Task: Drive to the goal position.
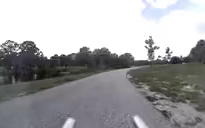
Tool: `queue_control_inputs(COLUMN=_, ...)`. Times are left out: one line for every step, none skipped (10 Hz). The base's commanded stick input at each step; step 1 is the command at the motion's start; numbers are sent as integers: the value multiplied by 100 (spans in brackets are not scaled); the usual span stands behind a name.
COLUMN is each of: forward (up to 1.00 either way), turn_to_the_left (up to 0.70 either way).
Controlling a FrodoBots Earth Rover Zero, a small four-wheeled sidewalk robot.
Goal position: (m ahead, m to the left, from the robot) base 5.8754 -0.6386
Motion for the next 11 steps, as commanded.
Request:
queue_control_inputs(forward=85, turn_to_the_left=0)
queue_control_inputs(forward=85, turn_to_the_left=0)
queue_control_inputs(forward=85, turn_to_the_left=0)
queue_control_inputs(forward=85, turn_to_the_left=0)
queue_control_inputs(forward=85, turn_to_the_left=0)
queue_control_inputs(forward=85, turn_to_the_left=0)
queue_control_inputs(forward=85, turn_to_the_left=0)
queue_control_inputs(forward=85, turn_to_the_left=0)
queue_control_inputs(forward=85, turn_to_the_left=0)
queue_control_inputs(forward=85, turn_to_the_left=0)
queue_control_inputs(forward=85, turn_to_the_left=0)
